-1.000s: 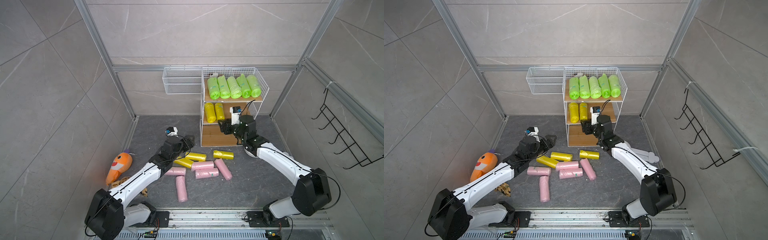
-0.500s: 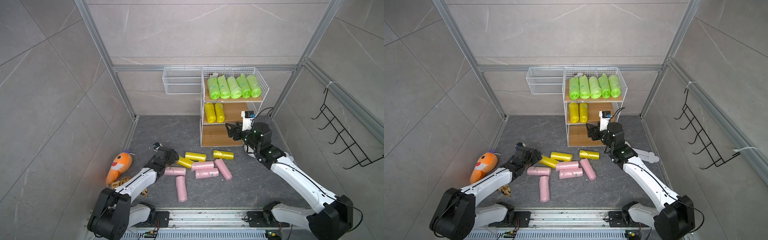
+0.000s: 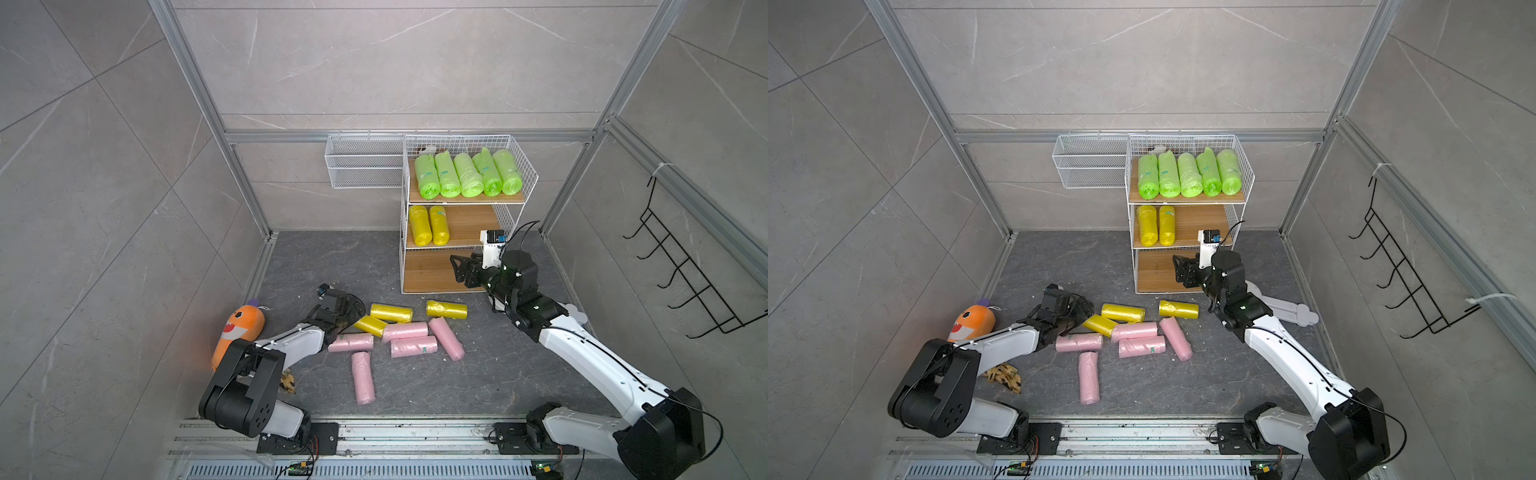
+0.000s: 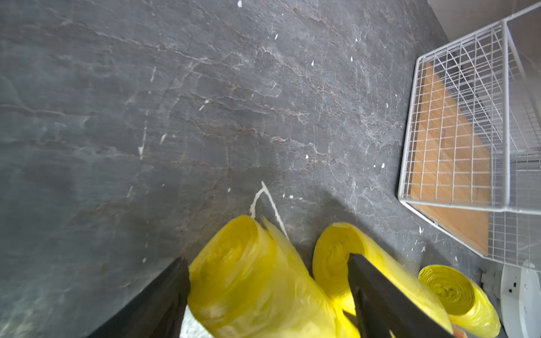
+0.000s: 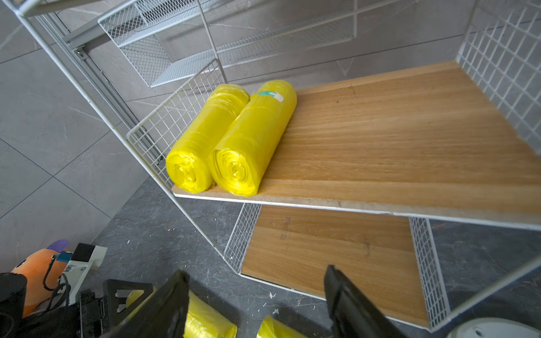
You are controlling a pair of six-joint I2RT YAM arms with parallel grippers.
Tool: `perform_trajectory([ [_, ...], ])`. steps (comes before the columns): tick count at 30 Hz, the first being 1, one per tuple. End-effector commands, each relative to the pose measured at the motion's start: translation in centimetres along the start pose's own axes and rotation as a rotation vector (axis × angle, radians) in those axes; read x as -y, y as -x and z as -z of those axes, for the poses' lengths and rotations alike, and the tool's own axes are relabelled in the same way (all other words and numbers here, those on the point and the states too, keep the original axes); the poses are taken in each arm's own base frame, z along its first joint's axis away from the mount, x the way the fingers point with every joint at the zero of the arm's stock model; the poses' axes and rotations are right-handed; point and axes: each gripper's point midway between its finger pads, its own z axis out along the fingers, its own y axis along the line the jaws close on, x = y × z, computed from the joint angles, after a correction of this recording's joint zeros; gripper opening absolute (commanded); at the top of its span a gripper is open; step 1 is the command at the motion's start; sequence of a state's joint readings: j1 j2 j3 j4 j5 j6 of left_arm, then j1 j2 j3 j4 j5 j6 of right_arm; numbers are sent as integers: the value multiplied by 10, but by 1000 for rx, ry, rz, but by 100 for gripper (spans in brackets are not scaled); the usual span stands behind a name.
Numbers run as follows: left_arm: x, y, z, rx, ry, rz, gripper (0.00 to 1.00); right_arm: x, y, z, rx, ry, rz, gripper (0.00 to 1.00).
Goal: Sort the rolls of trash bags by color and place them on the shelf
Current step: Place the roll of trash bags on the shelf, then pick up the roll of trash bags from the center of the board.
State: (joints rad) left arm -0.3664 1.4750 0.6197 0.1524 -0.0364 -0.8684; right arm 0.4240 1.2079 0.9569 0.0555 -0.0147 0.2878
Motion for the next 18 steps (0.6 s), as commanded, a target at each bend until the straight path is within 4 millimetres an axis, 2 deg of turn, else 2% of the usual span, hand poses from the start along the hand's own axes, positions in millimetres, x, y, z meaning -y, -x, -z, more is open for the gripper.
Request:
perform_trajectory([
  [1, 30, 11, -4, 9, -96, 19, 83, 4, -6, -2, -11, -18, -22, 77],
  [6, 34, 10, -15, 3, -94, 10, 75, 6, -11, -3, -21, -23, -30, 77],
  [10, 25, 0, -29, -36, -33, -40, 70, 7, -13, -4, -24, -30, -35, 77],
  [18, -1, -20, -35, -56, 116, -170, 60, 10, -19, -7, -38, -38, -40, 77],
])
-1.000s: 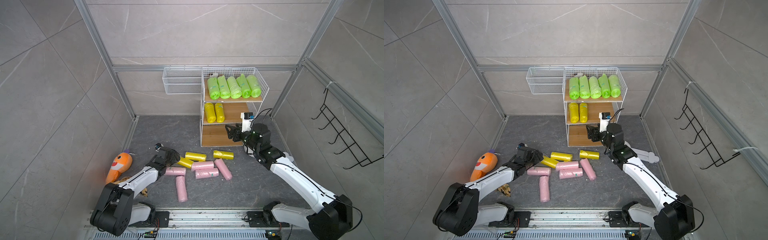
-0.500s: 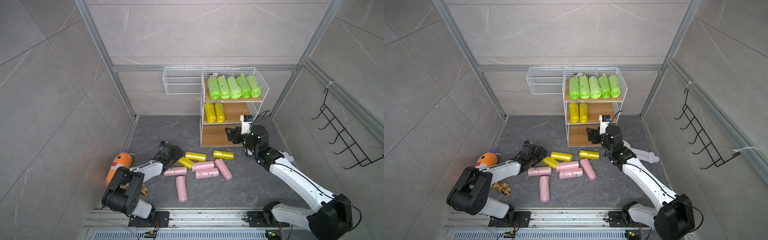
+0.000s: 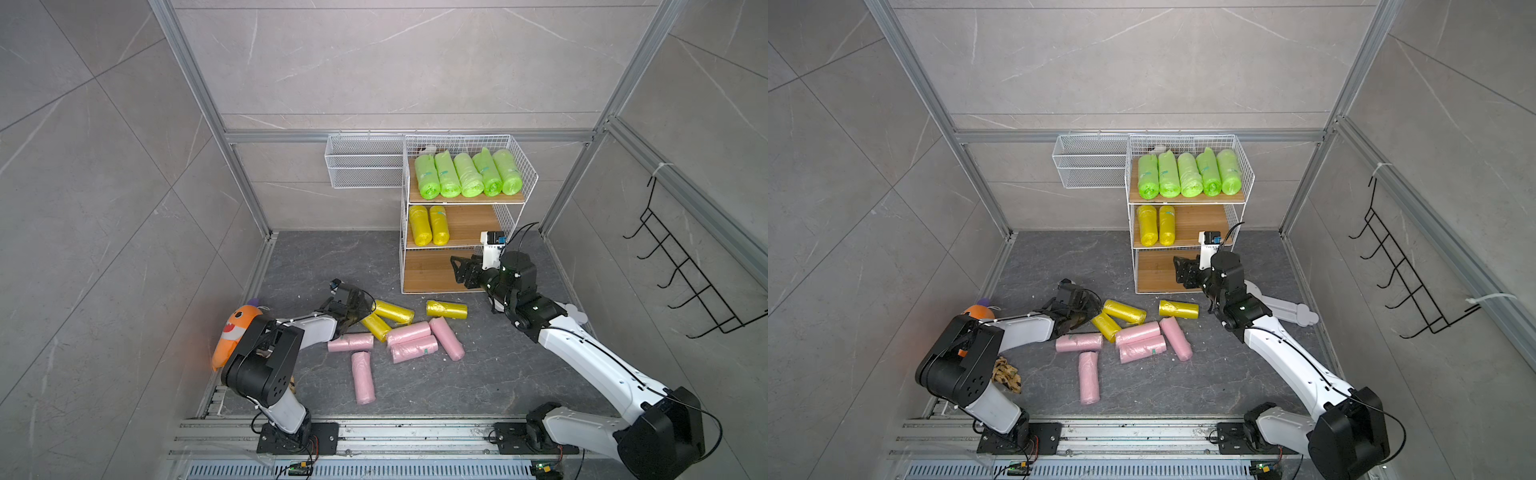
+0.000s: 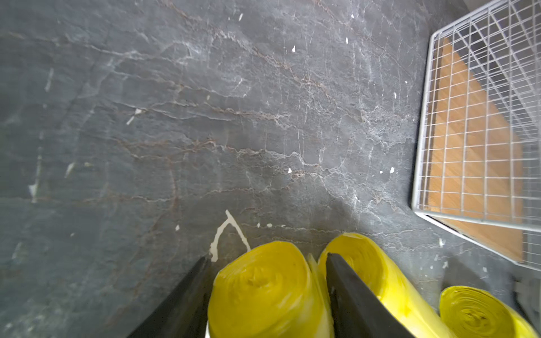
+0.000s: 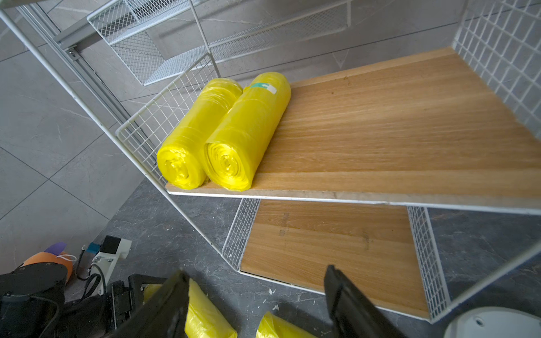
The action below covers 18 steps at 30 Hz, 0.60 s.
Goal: Sort the rolls of trash bags by color and place them on the shelf
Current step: Pick up the roll of trash bags from the center of the board.
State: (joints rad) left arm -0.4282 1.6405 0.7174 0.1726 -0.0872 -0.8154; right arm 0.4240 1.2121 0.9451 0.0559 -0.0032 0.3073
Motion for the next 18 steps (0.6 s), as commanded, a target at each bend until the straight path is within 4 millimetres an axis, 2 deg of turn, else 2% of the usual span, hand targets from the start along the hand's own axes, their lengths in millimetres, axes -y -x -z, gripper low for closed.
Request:
perform_trajectory([
  [1, -14, -13, -5, -38, 80, -73, 59, 6, -13, -7, -29, -21, -23, 77],
  [4, -15, -12, -4, -26, 80, -58, 52, 5, -14, -9, -35, -14, -31, 77],
  [10, -3, 5, 2, 41, 36, -11, 38, 4, -13, -5, -37, -11, -29, 77],
  [18, 8, 47, 27, 180, -31, 107, 28, -5, -16, 9, -57, 38, -43, 77],
])
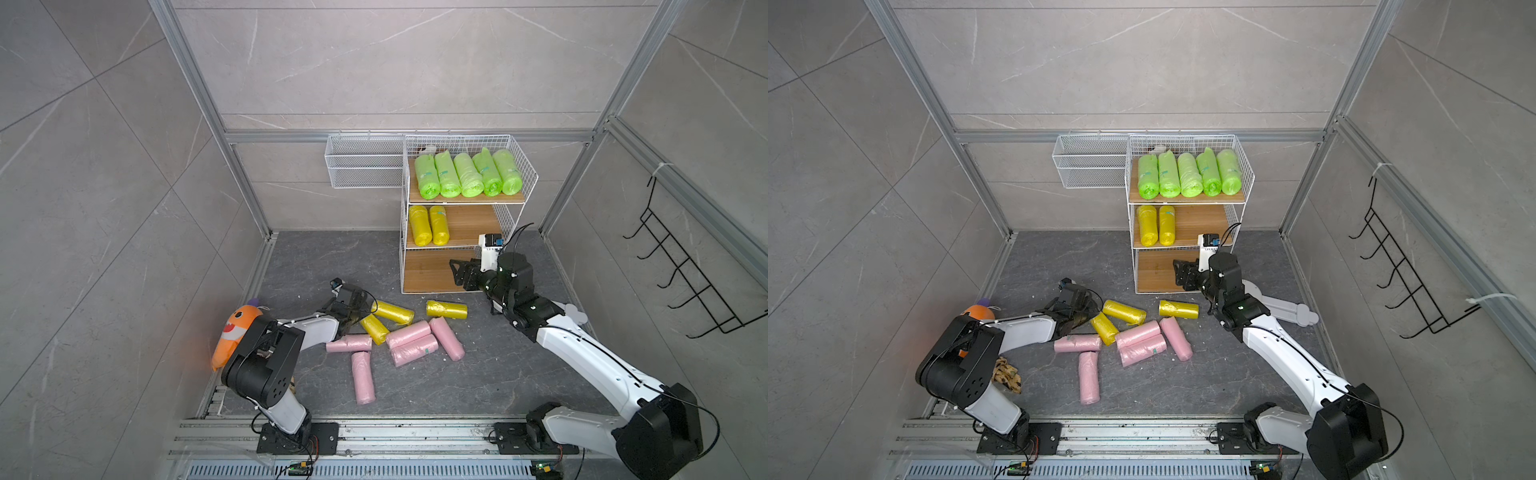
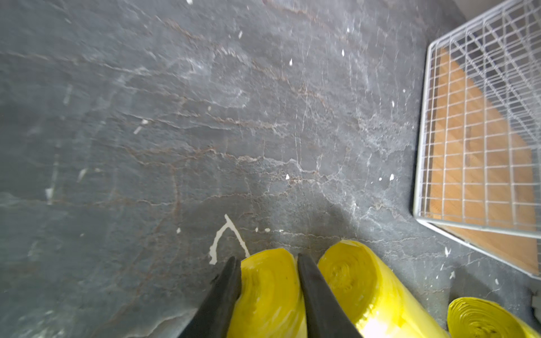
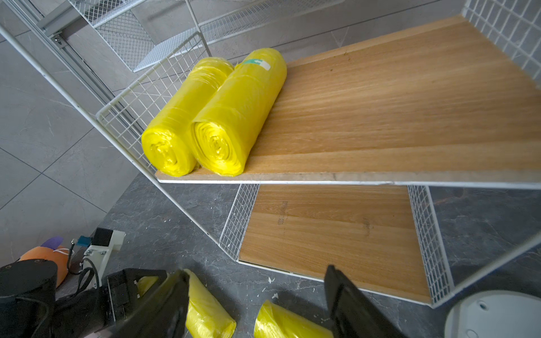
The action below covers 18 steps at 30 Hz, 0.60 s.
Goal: Sort the rolls of trash bags by color and place them on the shelf
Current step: Pick up the roll of trash bags from the center of the board.
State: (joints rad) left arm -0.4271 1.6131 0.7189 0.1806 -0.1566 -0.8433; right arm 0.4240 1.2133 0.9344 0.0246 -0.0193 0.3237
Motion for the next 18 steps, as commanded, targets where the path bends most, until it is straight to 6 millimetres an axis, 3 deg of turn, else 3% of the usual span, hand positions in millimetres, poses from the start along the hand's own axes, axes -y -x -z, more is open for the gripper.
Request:
perform_trajectory([
  [1, 11, 35, 21, 109, -69, 107, 28, -10, -5, 10, -19, 55, -29, 76],
  [7, 32, 53, 52, 150, -203, 240, 26, -47, -27, 15, -88, 181, -48, 76],
  [13, 64, 75, 96, 191, -377, 355, 27, -121, -62, 14, -169, 376, -45, 78],
  [18, 96, 89, 125, 203, -508, 422, 27, -159, -82, 5, -186, 479, -78, 84],
])
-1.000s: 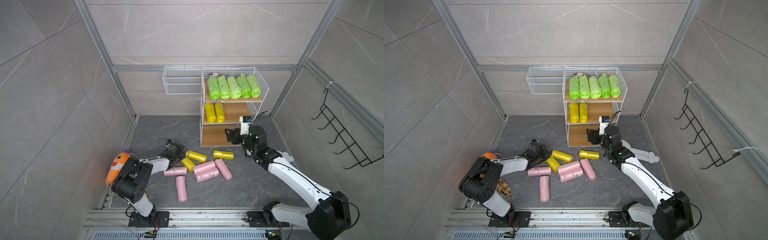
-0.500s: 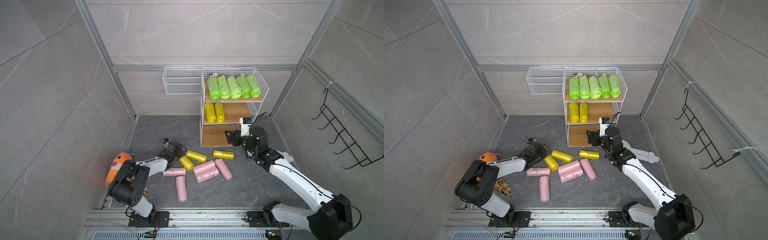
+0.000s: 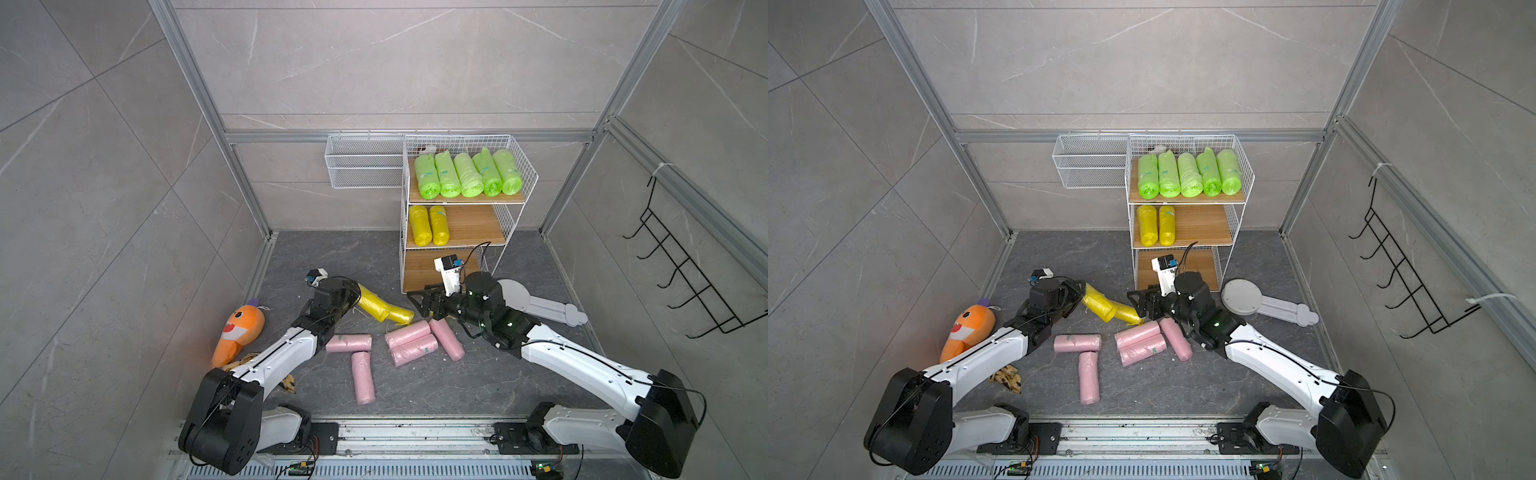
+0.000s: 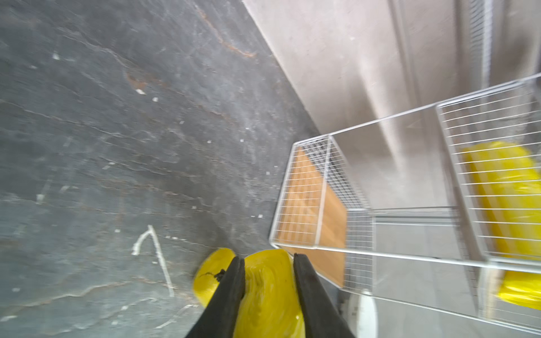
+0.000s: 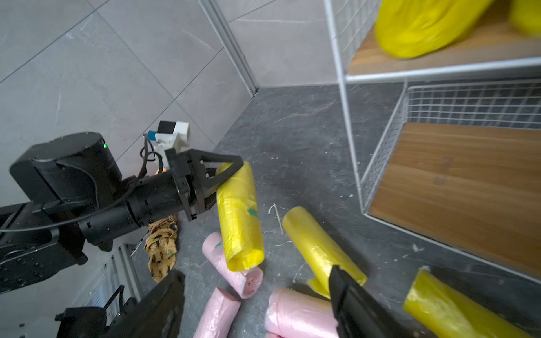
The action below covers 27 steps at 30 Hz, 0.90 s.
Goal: Sort the rolls of trash bags by color and place them on the shelf
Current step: Pick up the roll of trash bags from the center of the board.
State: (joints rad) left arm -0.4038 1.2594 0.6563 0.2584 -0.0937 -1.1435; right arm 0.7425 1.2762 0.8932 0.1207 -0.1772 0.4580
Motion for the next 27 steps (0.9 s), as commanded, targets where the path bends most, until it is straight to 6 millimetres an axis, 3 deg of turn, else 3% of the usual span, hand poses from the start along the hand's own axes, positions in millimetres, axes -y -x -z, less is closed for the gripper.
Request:
perform_trajectory([
  [1, 64, 15, 17, 23, -194, 95, 27, -19, -8, -16, 13, 84, -43, 85],
  [5, 83, 13, 24, 15, -243, 112, 28, -31, -18, -30, 9, 109, -49, 90],
  [13, 102, 3, 34, -8, -310, 155, 28, -19, -23, -47, 19, 26, -35, 90],
  [21, 109, -1, 39, -24, -342, 175, 28, -21, -14, -57, 54, 29, -38, 73],
  [27, 107, -3, 37, -28, -343, 185, 28, -26, -9, -57, 63, 48, -37, 65],
])
